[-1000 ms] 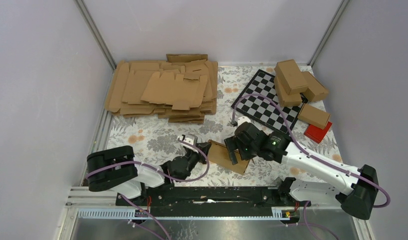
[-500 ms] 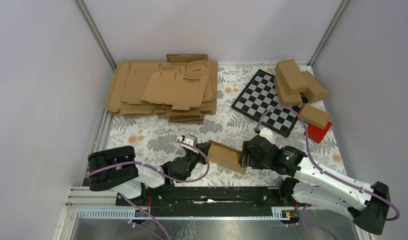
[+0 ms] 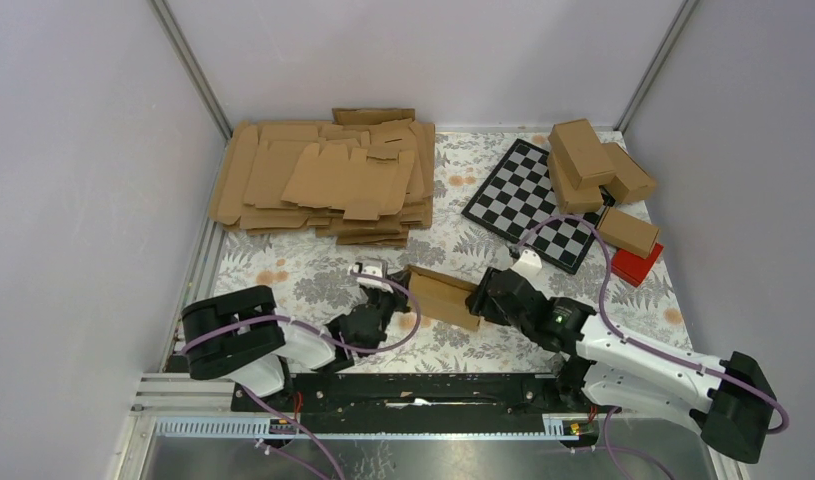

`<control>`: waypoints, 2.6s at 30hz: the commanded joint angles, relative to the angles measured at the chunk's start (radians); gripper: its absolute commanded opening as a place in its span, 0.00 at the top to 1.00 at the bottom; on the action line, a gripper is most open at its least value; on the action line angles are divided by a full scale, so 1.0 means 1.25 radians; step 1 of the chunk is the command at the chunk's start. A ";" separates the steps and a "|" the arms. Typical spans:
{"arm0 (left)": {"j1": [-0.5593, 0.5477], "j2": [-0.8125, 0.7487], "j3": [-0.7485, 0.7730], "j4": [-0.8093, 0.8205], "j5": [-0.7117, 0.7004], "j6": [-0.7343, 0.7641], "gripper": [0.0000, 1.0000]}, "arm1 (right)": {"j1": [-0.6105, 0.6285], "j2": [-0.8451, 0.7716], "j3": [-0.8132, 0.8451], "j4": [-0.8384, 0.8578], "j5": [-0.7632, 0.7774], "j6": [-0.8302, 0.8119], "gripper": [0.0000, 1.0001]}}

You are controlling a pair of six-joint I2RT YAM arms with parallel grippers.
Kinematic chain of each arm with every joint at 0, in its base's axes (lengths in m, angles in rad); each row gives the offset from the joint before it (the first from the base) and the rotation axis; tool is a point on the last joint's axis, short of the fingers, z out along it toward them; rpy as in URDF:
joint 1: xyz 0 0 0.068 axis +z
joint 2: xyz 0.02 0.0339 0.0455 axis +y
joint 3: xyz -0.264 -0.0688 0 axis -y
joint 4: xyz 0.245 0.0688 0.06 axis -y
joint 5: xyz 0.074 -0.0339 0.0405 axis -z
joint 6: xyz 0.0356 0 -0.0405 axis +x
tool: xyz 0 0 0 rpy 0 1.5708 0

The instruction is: Fold the paper box

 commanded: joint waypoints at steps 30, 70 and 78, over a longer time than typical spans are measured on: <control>0.013 0.002 0.038 -0.043 -0.001 0.087 1.00 | -0.134 0.095 0.184 -0.130 -0.085 -0.259 0.58; -0.057 0.051 -0.012 0.086 -0.086 0.073 1.00 | -0.134 0.021 0.089 -0.106 -0.098 0.010 1.00; -0.080 0.077 -0.026 0.122 -0.103 0.068 1.00 | -0.108 -0.017 0.030 -0.067 -0.045 -0.009 1.00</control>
